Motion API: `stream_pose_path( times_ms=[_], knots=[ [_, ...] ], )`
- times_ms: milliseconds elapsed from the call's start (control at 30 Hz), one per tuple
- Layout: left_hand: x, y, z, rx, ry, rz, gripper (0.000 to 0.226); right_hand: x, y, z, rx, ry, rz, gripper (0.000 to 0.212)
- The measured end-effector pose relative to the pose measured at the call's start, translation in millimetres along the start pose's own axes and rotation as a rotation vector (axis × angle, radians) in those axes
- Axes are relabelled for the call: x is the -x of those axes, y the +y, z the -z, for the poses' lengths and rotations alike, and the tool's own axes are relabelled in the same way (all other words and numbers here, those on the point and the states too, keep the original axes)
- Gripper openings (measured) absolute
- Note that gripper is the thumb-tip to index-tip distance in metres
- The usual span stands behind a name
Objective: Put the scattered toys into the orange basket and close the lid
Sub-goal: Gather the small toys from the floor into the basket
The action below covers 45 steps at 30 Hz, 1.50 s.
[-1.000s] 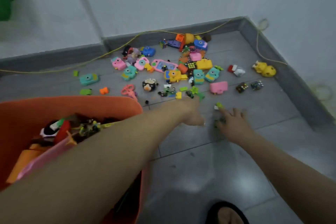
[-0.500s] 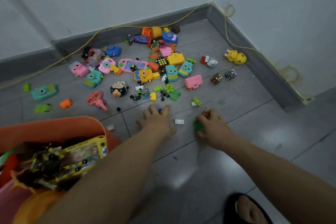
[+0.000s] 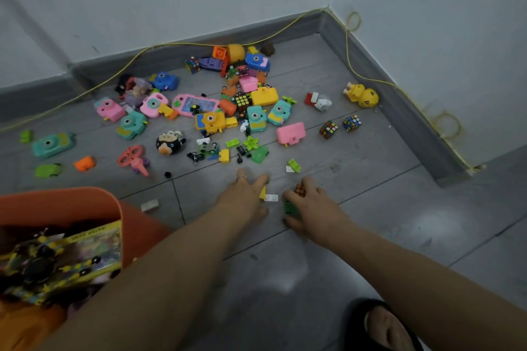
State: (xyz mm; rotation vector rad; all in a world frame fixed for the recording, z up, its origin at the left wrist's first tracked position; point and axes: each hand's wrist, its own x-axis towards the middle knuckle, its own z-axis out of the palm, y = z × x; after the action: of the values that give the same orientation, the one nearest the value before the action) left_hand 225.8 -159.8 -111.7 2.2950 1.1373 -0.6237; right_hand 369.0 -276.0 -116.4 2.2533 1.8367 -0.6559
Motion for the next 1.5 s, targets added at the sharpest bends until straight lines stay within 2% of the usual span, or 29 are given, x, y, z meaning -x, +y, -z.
stream_pose_path(
  times_ms=[133, 267, 367, 467, 533, 600, 700, 767, 867, 933, 967, 1067, 1200, 1333, 1400, 1500],
  knots=[
    [2.1, 3.5, -3.7, -0.09, 0.027, -0.061, 0.052, -10.6, 2.3, -5.2, -0.024, 0.033, 0.103, 0.044],
    [1.8, 13.6, -7.0, -0.137, 0.06, -0.015, 0.054, -17.5, 14.0, -2.8, -0.272, 0.141, 0.107, 0.027],
    [0.2, 25.8, -10.6, -0.18, 0.095, -0.015, 0.056, -27.2, 29.2, 3.8, -0.48, 0.292, 0.02, 0.017],
    [-6.3, 36.8, -15.5, -0.241, 0.117, -0.023, 0.046, -42.6, 43.7, 13.2, -0.769, 0.364, -0.186, 0.018],
    [-11.2, 40.2, -17.7, -0.298, 0.099, -0.029, 0.048, -50.7, 43.3, 23.5, -1.18, 0.298, -0.318, 0.017],
    [-15.7, 42.3, -18.0, -0.319, 0.09, -0.043, 0.055, -55.8, 45.2, 36.8, -1.566, 0.158, -0.412, 0.015],
    [-19.1, 39.0, -12.0, -0.23, 0.142, -0.03, 0.055, -61.2, 52.7, 59.3, -1.868, -0.002, -0.45, 0.01],
    [-21.9, 33.5, -4.9, -0.11, 0.194, 0.009, 0.048, -70.1, 60.9, 68.1, -1.796, 0.055, -0.476, 0.012],
    [-30.1, 23.2, 6.3, 0.015, 0.275, 0.06, 0.038, -89.6, 81.2, 79.5, -1.314, 0.412, -0.539, 0.024],
    [-36.5, 18.1, 12.0, 0.053, 0.303, 0.076, 0.03, -100.6, 102.5, 86.7, -0.961, 0.659, -0.524, 0.02],
    [-38.5, 16.2, 13.8, 0.061, 0.311, 0.084, 0.027, -103.4, 114.1, 90.0, -0.802, 0.727, -0.522, 0.017],
    [-43.9, 12.8, 16.9, 0.053, 0.329, 0.115, 0.026, -111.4, 143.5, 93.3, -0.52, 0.722, -0.521, 0.019],
    [-50.8, 8.7, 20.6, 0.054, 0.381, 0.134, 0.032, -127.7, 157.1, 83.3, -0.409, 0.528, -0.409, 0.022],
    [-56.0, 4.8, 25.2, 0.039, 0.39, 0.152, 0.034, -133.2, 158.7, 75.1, -0.412, 0.442, -0.395, 0.018],
    [-57.8, 3.9, 27.4, 0.014, 0.41, 0.157, 0.032, -134.9, 156.0, 76.4, -0.46, 0.475, -0.41, 0.011],
    [-61.7, 4.0, 32.2, -0.045, 0.404, 0.167, 0.038, -133.1, 143.9, 80.5, -0.626, 0.66, -0.416, 0.013]
  ],
)
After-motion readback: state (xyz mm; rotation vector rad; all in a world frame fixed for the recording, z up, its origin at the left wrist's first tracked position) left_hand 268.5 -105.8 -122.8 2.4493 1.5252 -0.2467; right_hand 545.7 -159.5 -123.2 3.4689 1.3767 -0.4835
